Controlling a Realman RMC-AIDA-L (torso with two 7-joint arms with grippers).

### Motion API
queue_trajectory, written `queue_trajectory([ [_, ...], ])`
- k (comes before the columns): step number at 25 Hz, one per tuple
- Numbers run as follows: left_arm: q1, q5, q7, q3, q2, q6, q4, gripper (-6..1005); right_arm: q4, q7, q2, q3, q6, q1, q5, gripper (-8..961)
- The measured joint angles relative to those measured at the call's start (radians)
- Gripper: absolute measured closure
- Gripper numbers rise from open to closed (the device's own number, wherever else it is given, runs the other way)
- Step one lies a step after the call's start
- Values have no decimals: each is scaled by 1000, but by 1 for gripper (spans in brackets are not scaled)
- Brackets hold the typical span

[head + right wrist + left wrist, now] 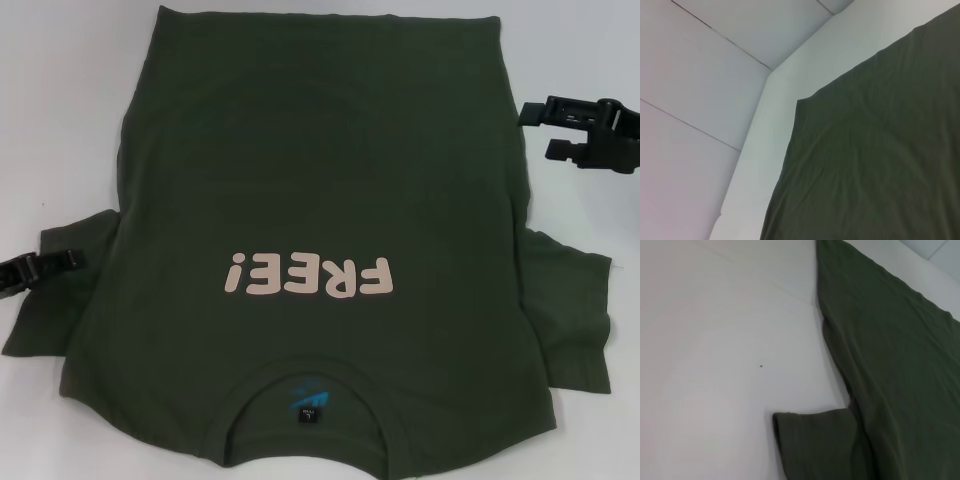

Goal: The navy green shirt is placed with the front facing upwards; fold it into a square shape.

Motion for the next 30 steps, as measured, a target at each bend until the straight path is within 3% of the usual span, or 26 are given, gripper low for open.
queue_trajectory([
  [1, -1, 4, -2, 4, 0, -1, 1, 82, 0, 0, 0, 0, 1, -1, 0, 11],
  [12, -4, 24, -3, 15, -1, -5, 14, 469, -5, 9, 0, 3, 2, -1, 1, 11],
  [17, -3, 25, -2, 25, -2, -4, 20, 715, -5, 9, 0, 4, 3, -1, 1, 11],
  [25, 2, 37, -12, 99, -2, 12, 84, 944, -1, 9, 0, 12, 2, -1, 1, 11],
  [30, -16, 177, -74, 165, -1, 28, 203, 996, -1, 9, 0, 12, 1, -1, 1, 12],
])
